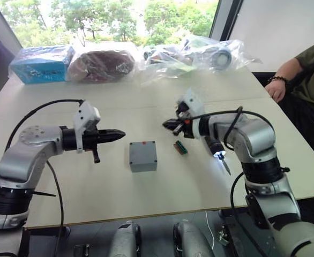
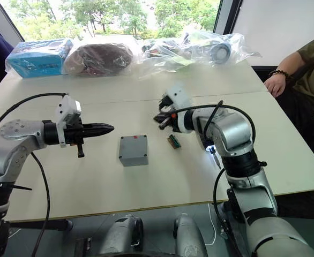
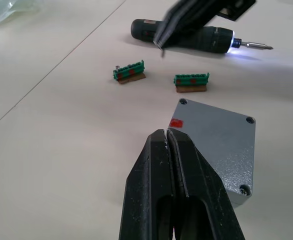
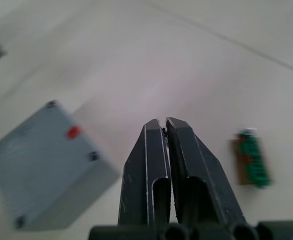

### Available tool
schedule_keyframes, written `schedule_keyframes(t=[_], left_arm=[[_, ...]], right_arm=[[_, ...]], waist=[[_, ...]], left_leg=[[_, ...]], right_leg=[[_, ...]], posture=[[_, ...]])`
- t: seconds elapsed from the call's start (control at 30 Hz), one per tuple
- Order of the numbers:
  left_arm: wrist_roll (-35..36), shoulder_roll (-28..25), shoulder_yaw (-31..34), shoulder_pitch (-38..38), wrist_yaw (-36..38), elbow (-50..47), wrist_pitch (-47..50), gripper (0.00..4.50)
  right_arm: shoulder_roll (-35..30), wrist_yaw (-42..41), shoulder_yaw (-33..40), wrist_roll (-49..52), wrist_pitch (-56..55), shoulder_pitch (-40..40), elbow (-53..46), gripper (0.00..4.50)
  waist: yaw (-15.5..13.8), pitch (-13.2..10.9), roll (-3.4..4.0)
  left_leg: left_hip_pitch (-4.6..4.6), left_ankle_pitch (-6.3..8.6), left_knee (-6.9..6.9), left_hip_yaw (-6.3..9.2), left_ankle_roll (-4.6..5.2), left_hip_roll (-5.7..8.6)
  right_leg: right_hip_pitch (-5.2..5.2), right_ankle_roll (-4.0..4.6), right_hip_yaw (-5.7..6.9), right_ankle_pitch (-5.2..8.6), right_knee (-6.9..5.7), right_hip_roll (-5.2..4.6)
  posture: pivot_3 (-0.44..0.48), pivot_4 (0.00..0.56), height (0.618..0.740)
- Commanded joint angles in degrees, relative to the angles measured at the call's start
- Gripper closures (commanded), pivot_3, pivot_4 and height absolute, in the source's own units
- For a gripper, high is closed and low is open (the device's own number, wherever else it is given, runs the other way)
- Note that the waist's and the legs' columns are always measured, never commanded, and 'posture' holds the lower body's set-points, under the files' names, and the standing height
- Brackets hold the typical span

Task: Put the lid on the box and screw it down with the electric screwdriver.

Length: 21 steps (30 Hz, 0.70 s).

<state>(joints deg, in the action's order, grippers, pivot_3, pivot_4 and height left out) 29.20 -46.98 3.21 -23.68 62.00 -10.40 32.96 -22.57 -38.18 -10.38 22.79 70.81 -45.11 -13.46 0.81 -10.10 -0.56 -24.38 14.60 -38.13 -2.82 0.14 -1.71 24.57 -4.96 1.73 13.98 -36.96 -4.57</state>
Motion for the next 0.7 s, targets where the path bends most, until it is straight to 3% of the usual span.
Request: schedule_keyframes(t=[0.03,0.7], left_arm=[[0.37,-1.47,1.46,0.42,1.36,-1.77,-1.39,4.5],[0.38,-0.57,1.13,0.98,0.73,-2.62,-1.59,4.5]], right_arm=[[1.53,0.52,-1.59,2.61,2.28,0.6,-5.16,4.39],[1.12,2.35,-2.19,1.29,-3.61,-1.22,1.71,4.39]], waist=[[-0.07,0.0,0.0],[-0.05,0.01,-0.02]], left_leg=[[0.0,0.0,0.0,0.0,0.0,0.0],[-0.01,0.0,-0.01,-0.02,0.0,0.04]], right_leg=[[0.0,0.0,0.0,0.0,0.0,0.0],[0.0,0.0,0.0,0.0,0.01,-0.02]], posture=[[0.0,0.15,0.74],[0.0,0.15,0.74]])
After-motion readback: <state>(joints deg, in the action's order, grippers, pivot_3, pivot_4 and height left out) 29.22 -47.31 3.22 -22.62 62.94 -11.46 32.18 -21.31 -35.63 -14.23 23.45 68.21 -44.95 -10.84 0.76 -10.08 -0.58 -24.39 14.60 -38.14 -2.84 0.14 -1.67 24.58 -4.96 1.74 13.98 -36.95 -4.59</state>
